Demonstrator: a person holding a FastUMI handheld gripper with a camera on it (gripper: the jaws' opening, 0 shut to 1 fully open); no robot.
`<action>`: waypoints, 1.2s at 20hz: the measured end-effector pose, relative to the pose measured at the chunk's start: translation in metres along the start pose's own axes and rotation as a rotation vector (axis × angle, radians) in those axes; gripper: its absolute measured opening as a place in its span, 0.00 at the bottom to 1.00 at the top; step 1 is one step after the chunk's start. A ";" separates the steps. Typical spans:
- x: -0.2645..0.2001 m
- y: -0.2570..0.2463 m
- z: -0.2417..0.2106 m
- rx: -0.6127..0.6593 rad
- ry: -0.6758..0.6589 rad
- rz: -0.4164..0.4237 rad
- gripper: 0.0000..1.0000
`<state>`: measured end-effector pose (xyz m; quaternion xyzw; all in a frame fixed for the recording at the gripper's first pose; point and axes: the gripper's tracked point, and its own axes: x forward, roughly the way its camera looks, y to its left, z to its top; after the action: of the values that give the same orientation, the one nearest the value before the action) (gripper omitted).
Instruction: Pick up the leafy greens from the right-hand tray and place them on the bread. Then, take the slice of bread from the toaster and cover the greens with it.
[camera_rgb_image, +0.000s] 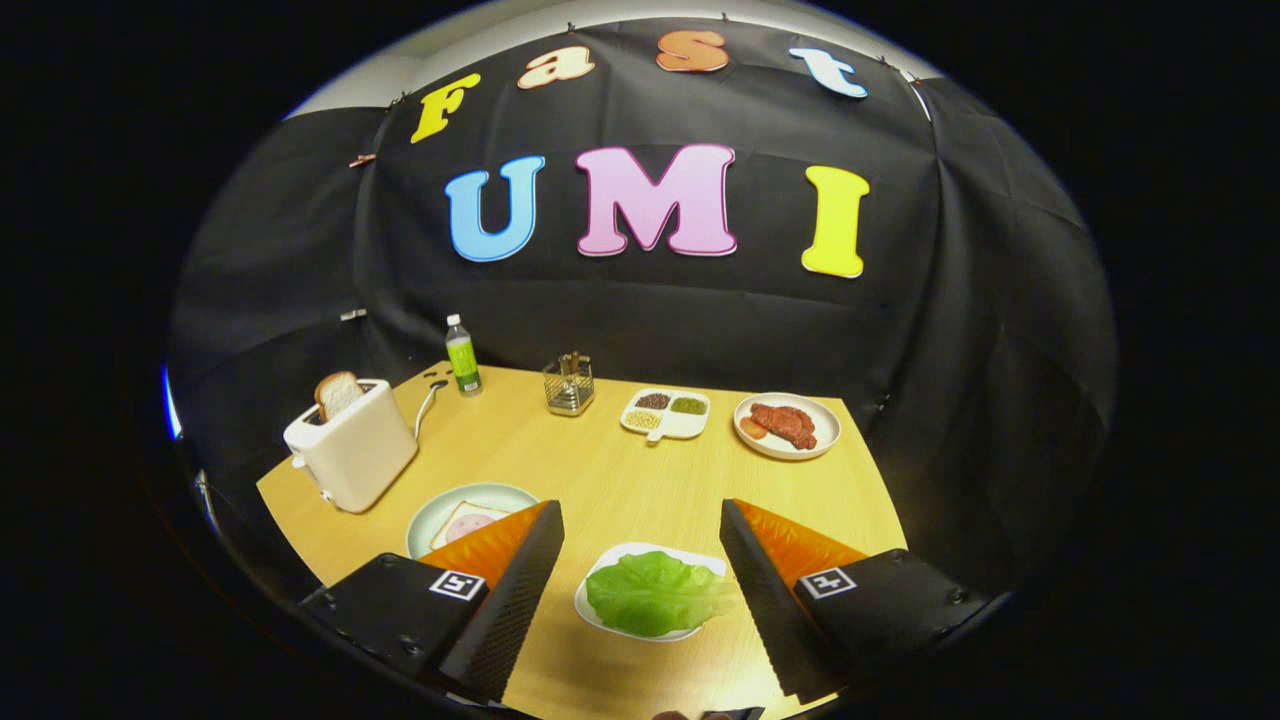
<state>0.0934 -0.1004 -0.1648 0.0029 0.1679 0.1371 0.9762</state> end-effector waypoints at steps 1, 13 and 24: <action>0.011 -0.004 -0.011 -0.011 0.019 0.010 0.98; 0.088 -0.018 -0.137 -0.091 0.300 0.107 0.98; 0.107 -0.007 -0.173 -0.144 0.395 0.182 0.98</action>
<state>0.1351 -0.0851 -0.3637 -0.0786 0.3445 0.2340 0.9057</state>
